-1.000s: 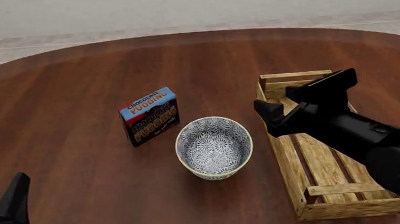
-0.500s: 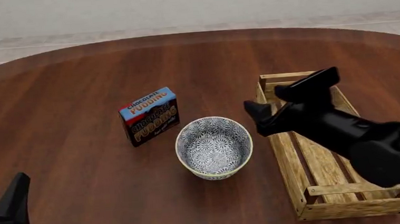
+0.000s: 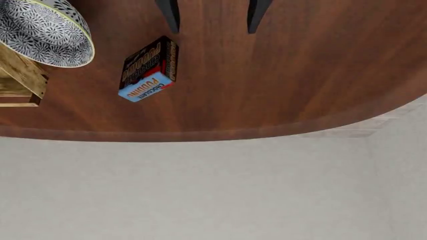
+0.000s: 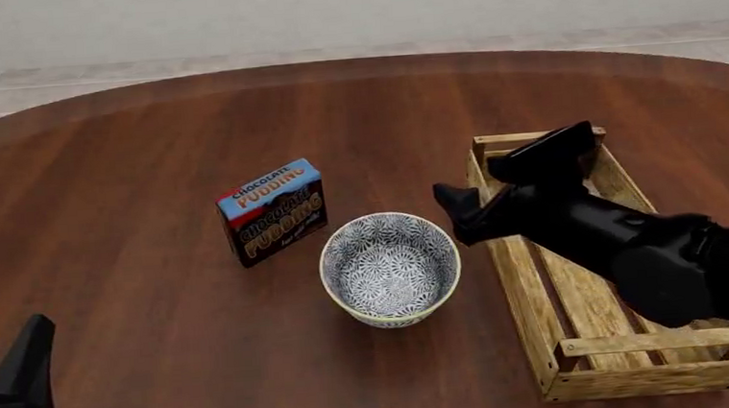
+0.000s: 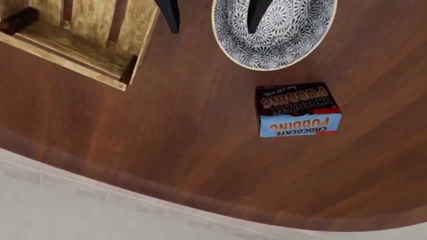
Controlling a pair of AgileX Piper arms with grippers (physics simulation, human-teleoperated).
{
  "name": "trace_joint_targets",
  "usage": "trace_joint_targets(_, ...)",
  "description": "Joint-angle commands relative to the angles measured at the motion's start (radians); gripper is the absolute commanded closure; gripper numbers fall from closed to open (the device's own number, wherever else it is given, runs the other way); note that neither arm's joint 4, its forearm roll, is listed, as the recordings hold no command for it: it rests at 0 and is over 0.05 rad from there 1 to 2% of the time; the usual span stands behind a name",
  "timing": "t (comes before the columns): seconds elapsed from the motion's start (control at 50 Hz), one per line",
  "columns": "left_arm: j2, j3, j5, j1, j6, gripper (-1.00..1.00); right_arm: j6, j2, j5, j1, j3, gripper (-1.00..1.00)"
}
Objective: Pick up the bowl on the left and put it in the tray.
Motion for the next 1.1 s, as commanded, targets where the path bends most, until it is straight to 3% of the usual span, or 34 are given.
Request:
trace_joint_targets(0.02, 0.000, 0.000, 0.000, 0.000, 0.000, -1.00, 0.006, 0.038, -0.014, -0.008, -0.016, -1.00)
trace_joint_targets(0.46, 0.000, 0.000, 0.000, 0.000, 0.000, -1.00, 0.030, 0.087, -0.022, 0.011, -0.034, -1.00)
trace_joint_targets(1.1, 0.000, 0.000, 0.000, 0.000, 0.000, -1.00, 0.009, 0.170, -0.064, 0.001, -0.064, -1.00)
